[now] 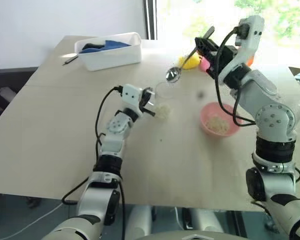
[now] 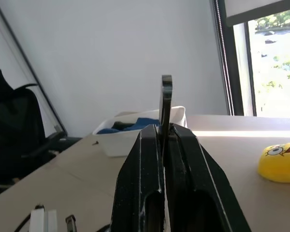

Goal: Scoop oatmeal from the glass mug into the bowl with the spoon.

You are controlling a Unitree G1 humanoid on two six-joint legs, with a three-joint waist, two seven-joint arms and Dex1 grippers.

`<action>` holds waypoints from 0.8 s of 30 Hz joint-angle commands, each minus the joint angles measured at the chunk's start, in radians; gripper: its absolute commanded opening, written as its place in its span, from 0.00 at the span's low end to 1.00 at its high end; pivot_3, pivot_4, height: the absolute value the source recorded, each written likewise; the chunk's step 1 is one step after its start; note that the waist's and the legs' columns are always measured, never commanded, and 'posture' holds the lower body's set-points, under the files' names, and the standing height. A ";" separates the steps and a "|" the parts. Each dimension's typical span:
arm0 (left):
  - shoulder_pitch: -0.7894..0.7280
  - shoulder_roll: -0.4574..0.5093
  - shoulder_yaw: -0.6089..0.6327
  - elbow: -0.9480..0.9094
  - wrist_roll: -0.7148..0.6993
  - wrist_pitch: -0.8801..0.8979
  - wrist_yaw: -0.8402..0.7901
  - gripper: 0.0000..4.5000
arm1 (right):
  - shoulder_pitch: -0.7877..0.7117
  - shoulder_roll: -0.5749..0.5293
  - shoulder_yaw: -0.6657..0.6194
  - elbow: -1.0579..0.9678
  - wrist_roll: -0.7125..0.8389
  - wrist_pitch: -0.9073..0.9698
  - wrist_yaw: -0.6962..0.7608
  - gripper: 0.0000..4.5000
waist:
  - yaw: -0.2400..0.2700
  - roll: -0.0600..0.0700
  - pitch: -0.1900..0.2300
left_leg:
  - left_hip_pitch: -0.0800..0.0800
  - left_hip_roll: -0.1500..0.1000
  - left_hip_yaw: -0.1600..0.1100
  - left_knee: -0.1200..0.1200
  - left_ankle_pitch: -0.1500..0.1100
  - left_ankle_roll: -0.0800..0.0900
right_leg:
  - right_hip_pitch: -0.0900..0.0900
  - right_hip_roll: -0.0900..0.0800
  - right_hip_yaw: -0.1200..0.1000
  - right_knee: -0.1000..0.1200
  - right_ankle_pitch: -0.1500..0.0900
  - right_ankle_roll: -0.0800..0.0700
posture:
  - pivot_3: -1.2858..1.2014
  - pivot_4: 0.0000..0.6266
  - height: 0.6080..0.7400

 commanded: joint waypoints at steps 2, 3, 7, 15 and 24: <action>-0.024 0.007 -0.014 -0.010 0.010 0.004 -0.017 0.01 | 0.018 0.013 -0.003 -0.078 0.002 -0.021 0.045 0.00 | 0.001 0.000 0.000 | 0.000 0.000 0.000 0.000 0.000 0.000 | 0.000 0.000 0.000 0.000 0.000 0.000 | 0.52 0.24 1.00; -0.025 0.007 -0.013 -0.006 0.011 0.004 -0.018 0.01 | 0.017 0.027 -0.023 -0.078 0.016 -0.019 0.030 0.00 | 0.001 0.000 0.000 | 0.000 0.000 0.000 0.000 0.000 0.000 | 0.000 0.000 0.000 0.000 0.000 0.000 | 0.52 0.24 1.00; -0.028 0.008 -0.010 0.006 0.012 0.005 -0.025 0.01 | 0.010 -0.009 -0.027 -0.095 -0.003 -0.009 0.068 0.00 | 0.002 0.000 0.000 | 0.000 0.000 0.000 0.001 0.000 0.000 | 0.000 -0.001 0.000 0.000 0.000 0.000 | 0.52 0.24 1.00; -0.072 -0.003 -0.025 -0.050 -0.010 0.100 -0.064 0.01 | 0.077 -0.081 0.150 -0.118 -0.179 -0.039 0.180 0.00 | 0.001 0.000 0.000 | 0.000 0.000 -0.001 0.001 0.000 0.000 | 0.000 0.000 0.000 0.000 0.000 0.000 | 0.52 0.24 1.00; -0.076 0.041 -0.090 -0.205 0.016 0.227 -0.137 0.01 | 0.113 -0.064 0.277 -0.081 -0.385 -0.133 0.241 0.00 | 0.001 0.000 0.000 | -0.001 0.000 -0.001 0.001 0.000 0.000 | 0.000 0.001 0.000 0.000 0.000 0.000 | 0.52 0.24 1.00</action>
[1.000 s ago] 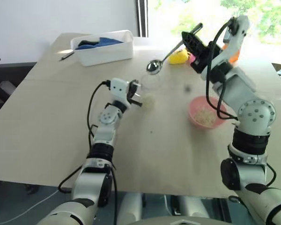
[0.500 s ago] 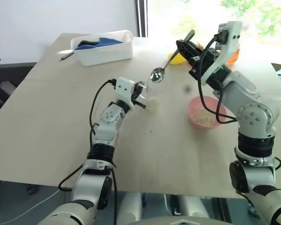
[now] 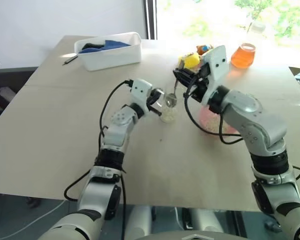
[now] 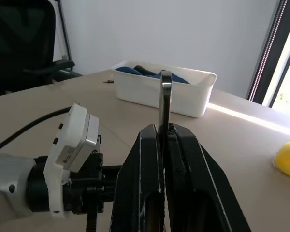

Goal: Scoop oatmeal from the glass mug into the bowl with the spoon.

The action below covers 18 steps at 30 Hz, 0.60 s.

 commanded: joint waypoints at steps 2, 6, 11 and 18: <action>-0.016 0.027 -0.024 -0.100 0.021 0.008 -0.017 0.01 | 0.030 -0.012 0.019 -0.026 -0.067 -0.048 0.050 0.00 | 0.000 0.000 0.000 | 0.000 0.000 0.000 0.000 0.000 0.000 | 0.000 0.000 0.000 0.000 0.000 0.000 | 0.52 0.24 1.00; -0.019 0.041 -0.025 -0.109 0.030 0.003 -0.010 0.01 | 0.065 -0.019 0.025 -0.038 -0.086 -0.045 0.094 0.00 | 0.001 0.000 0.000 | 0.000 0.000 0.000 0.001 0.000 0.000 | 0.000 0.000 0.000 0.000 0.000 0.000 | 0.52 0.24 1.00; -0.025 0.046 -0.026 -0.102 0.032 -0.009 -0.011 0.01 | 0.095 0.002 0.012 -0.041 -0.081 -0.027 0.117 0.00 | 0.000 0.000 0.000 | 0.000 0.000 0.000 0.001 0.000 0.000 | 0.000 0.000 0.000 0.000 0.000 0.000 | 0.52 0.24 1.00; -0.014 0.037 -0.020 -0.081 0.030 -0.043 -0.005 0.01 | 0.102 0.156 -0.184 -0.028 0.084 0.176 -0.026 0.00 | 0.001 0.000 0.000 | 0.000 0.000 -0.001 0.001 0.000 0.000 | 0.000 0.000 0.000 0.001 0.000 0.000 | 0.52 0.24 1.00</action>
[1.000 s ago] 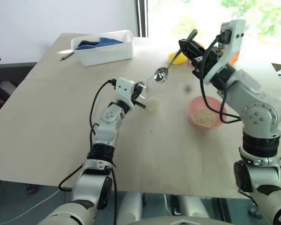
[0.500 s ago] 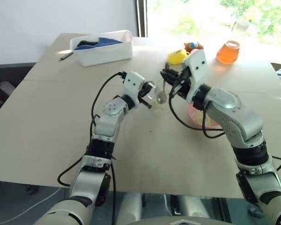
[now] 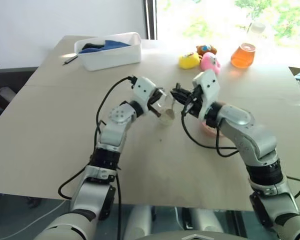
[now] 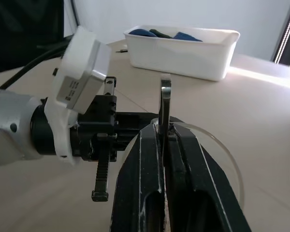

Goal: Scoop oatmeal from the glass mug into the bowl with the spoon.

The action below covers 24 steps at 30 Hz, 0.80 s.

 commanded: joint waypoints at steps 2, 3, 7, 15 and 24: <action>-0.002 -0.006 0.013 -0.029 -0.006 -0.064 0.006 0.01 | -0.040 0.055 -0.124 -0.021 0.091 0.084 -0.080 0.00 | 0.000 0.000 0.000 | 0.000 0.000 0.000 0.000 0.000 0.000 | 0.000 0.000 0.000 0.000 0.000 0.000 | 0.52 0.24 1.00; 0.007 -0.007 0.009 -0.027 -0.003 -0.074 0.005 0.01 | -0.051 0.065 -0.147 -0.020 0.105 0.099 -0.096 0.00 | 0.000 0.000 0.000 | 0.000 0.000 0.000 0.000 0.000 0.000 | 0.000 0.000 0.000 0.000 0.000 0.000 | 0.52 0.24 1.00; 0.034 -0.023 0.009 -0.019 -0.008 -0.105 0.012 0.01 | -0.089 0.116 -0.251 -0.002 0.178 0.165 -0.184 0.00 | -0.001 0.000 0.000 | 0.000 0.000 0.000 0.000 0.000 0.000 | 0.000 0.000 0.000 0.000 0.000 0.000 | 0.52 0.24 1.00; 0.023 -0.072 0.034 0.045 0.002 -0.140 0.112 0.01 | -0.136 0.098 -0.315 0.013 0.226 0.212 -0.235 0.00 | -0.001 0.000 0.000 | 0.000 -0.001 0.000 0.001 0.000 0.000 | 0.000 -0.001 0.000 0.001 0.000 0.000 | 0.52 0.24 1.00; 0.010 -0.105 0.080 0.083 -0.035 -0.156 0.146 0.01 | -0.119 0.190 -0.475 0.029 0.415 0.330 -0.423 0.00 | -0.001 0.000 0.000 | 0.000 0.000 0.000 0.001 0.000 0.000 | 0.000 -0.001 0.000 0.002 0.000 0.000 | 0.52 0.24 1.00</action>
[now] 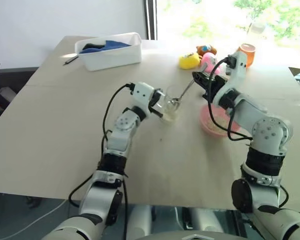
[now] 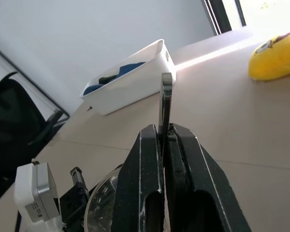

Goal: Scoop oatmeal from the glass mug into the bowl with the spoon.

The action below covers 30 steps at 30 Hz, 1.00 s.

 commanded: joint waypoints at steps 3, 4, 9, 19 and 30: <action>-0.032 -0.007 0.038 -0.004 -0.034 -0.050 0.006 0.01 | -0.005 0.045 -0.104 -0.010 0.138 0.051 -0.141 0.00 | 0.000 0.000 0.000 | 0.000 0.000 0.000 0.000 0.000 0.000 | 0.000 0.000 0.000 0.000 0.000 0.000 | 0.52 0.24 1.00; -0.027 -0.011 0.039 -0.003 -0.042 -0.058 -0.004 0.01 | -0.012 0.053 -0.127 0.000 0.162 0.048 -0.173 0.00 | 0.000 0.000 0.000 | 0.000 0.000 0.000 0.000 0.000 0.000 | 0.000 0.000 0.000 0.000 0.000 0.000 | 0.52 0.24 1.00; -0.003 -0.023 0.030 -0.006 -0.060 -0.104 -0.055 0.01 | -0.035 0.048 -0.175 0.029 0.244 0.022 -0.268 0.00 | -0.001 0.000 0.000 | 0.000 0.000 0.001 0.000 0.000 0.000 | 0.000 0.001 0.000 0.000 0.000 0.000 | 0.52 0.24 1.00; -0.064 -0.064 0.030 0.076 -0.035 -0.202 -0.028 0.01 | -0.045 -0.059 -0.227 0.070 0.453 -0.015 -0.399 0.00 | 0.001 0.000 0.000 | -0.001 0.000 0.001 0.000 0.000 0.000 | 0.000 0.001 0.000 -0.001 0.000 0.000 | 0.52 0.24 1.00; -0.145 -0.114 -0.005 0.182 0.010 -0.292 -0.017 0.01 | 0.015 -0.183 -0.218 0.053 0.723 -0.141 -0.543 0.00 | -0.001 0.000 0.000 | -0.002 0.000 0.001 0.000 -0.001 0.002 | 0.000 0.001 0.000 -0.002 0.000 0.000 | 0.52 0.24 1.00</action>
